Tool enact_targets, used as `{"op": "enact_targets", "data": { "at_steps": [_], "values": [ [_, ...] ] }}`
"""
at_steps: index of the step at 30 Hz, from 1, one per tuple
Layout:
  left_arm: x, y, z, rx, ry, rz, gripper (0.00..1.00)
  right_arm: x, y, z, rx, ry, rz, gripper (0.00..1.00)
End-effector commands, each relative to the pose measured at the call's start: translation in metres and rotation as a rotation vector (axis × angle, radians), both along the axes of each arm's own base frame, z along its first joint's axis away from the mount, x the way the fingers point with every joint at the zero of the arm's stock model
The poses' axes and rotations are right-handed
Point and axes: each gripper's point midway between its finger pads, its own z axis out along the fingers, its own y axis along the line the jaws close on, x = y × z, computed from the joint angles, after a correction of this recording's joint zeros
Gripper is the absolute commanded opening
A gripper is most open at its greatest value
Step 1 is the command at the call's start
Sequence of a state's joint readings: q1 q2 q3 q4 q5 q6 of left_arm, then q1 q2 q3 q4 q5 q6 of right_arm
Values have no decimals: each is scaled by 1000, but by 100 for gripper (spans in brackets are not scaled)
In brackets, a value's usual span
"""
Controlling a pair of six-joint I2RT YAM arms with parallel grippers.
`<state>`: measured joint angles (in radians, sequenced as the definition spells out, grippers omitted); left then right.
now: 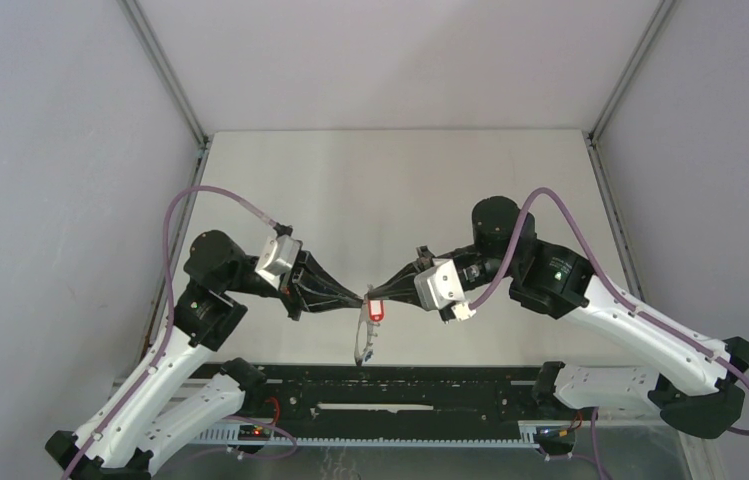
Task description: Put the keys on the keyring
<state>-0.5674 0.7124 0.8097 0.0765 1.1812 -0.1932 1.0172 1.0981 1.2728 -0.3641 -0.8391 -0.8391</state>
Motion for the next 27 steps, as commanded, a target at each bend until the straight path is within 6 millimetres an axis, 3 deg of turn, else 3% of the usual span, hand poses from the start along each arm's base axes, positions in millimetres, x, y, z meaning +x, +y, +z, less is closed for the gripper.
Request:
{"op": "enact_targets", "data": {
  "at_steps": [1, 27],
  "values": [
    [-2, 2, 13, -32, -58, 11, 0, -4, -4, 14, 20, -33, 2, 0],
    [9, -1, 7, -12, -55, 60, 0, -13, -4, 18, 34, -20, 53, 0]
  ]
}}
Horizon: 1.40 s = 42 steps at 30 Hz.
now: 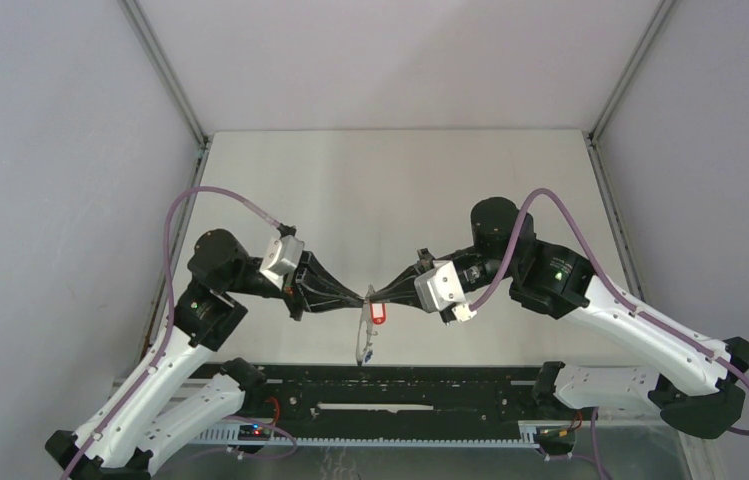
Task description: Put the keys on the keyring
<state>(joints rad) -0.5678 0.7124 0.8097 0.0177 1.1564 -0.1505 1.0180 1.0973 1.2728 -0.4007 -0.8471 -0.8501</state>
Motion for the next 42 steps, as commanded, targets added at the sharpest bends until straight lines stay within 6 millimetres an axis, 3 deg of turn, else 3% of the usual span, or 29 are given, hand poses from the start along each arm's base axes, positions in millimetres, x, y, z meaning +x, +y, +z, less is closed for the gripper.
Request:
{"op": "enact_targets", "data": {
  "at_steps": [1, 25, 34, 42],
  "values": [
    [4, 0, 15, -32, -65, 32, 0, -11, -1, 25, 60, -29, 44, 0],
    [-1, 1, 12, -27, -85, 1, 0, -6, 7, 22, 61, -27, 40, 0],
    [-4, 3, 7, -11, -82, -8, 0, 0, -12, 21, 38, -17, -3, 0],
    [-4, 3, 8, -12, -89, -8, 0, 3, -14, 20, 30, -2, -6, 0]
  ]
}}
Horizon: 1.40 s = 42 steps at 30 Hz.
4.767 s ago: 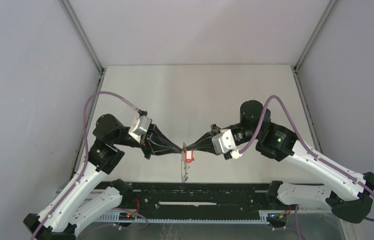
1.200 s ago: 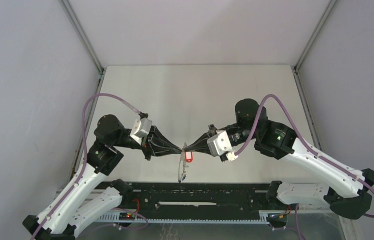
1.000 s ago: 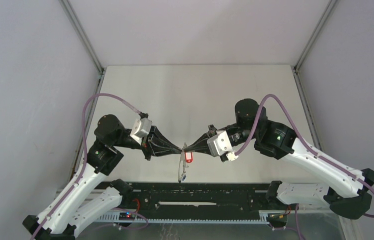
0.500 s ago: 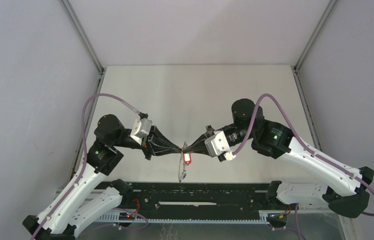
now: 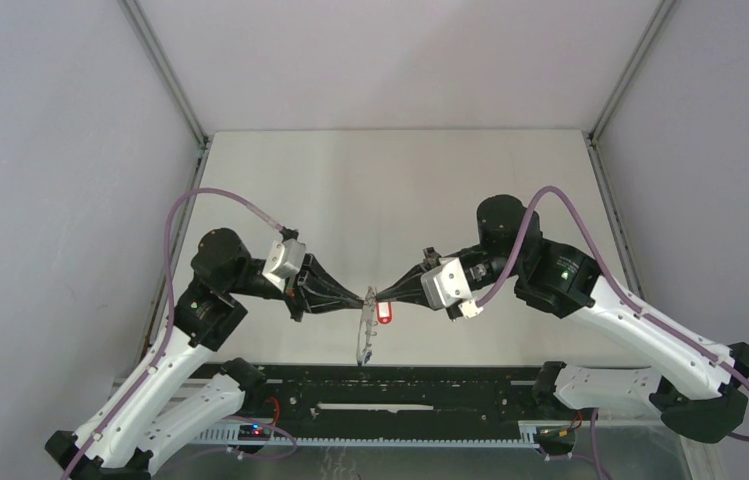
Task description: Put the keys on the keyring
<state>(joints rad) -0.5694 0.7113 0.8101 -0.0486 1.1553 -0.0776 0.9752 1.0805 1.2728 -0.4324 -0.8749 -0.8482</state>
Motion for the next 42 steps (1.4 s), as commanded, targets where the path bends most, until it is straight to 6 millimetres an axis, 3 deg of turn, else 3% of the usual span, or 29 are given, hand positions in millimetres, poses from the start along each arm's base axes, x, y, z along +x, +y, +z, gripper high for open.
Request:
{"op": "enact_targets", "data": {
  "at_steps": [1, 13, 42],
  "values": [
    [-5, 2, 18, -36, -73, -12, 0, -3, -3, 19, 38, -15, 14, 0],
    [-5, 3, 19, -43, -89, -5, 0, 3, 8, 10, 16, 9, 11, 0],
    [3, 2, 20, -44, -85, 41, 0, -10, 13, 11, 25, 4, 60, 0]
  ]
}}
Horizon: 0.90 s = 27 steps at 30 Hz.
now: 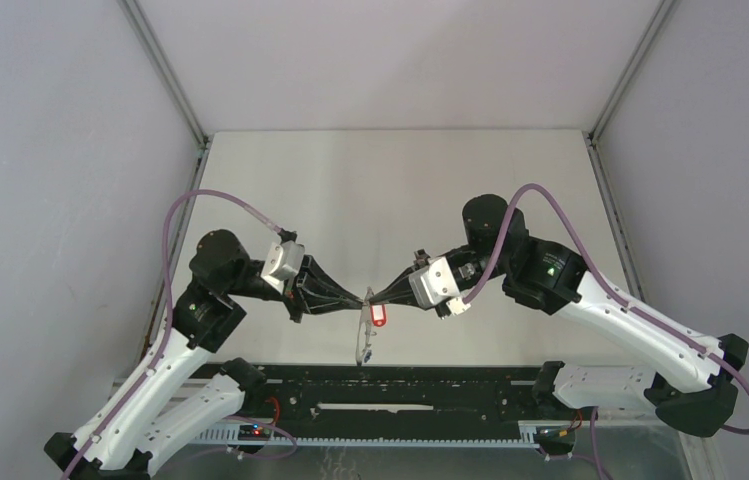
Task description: Put the keys on the keyring
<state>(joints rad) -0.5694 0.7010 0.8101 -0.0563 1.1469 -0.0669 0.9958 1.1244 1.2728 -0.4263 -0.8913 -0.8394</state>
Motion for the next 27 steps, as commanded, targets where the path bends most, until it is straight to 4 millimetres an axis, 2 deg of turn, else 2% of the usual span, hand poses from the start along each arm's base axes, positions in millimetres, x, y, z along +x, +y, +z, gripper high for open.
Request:
{"op": "enact_targets", "data": {
  "at_steps": [1, 27],
  "values": [
    [4, 0, 19, -39, -71, 33, 0, -6, 2, 23, 57, -27, 26, 0],
    [-5, 3, 19, -43, -107, -9, 0, -5, 12, 20, 31, -26, 44, 0]
  ]
}}
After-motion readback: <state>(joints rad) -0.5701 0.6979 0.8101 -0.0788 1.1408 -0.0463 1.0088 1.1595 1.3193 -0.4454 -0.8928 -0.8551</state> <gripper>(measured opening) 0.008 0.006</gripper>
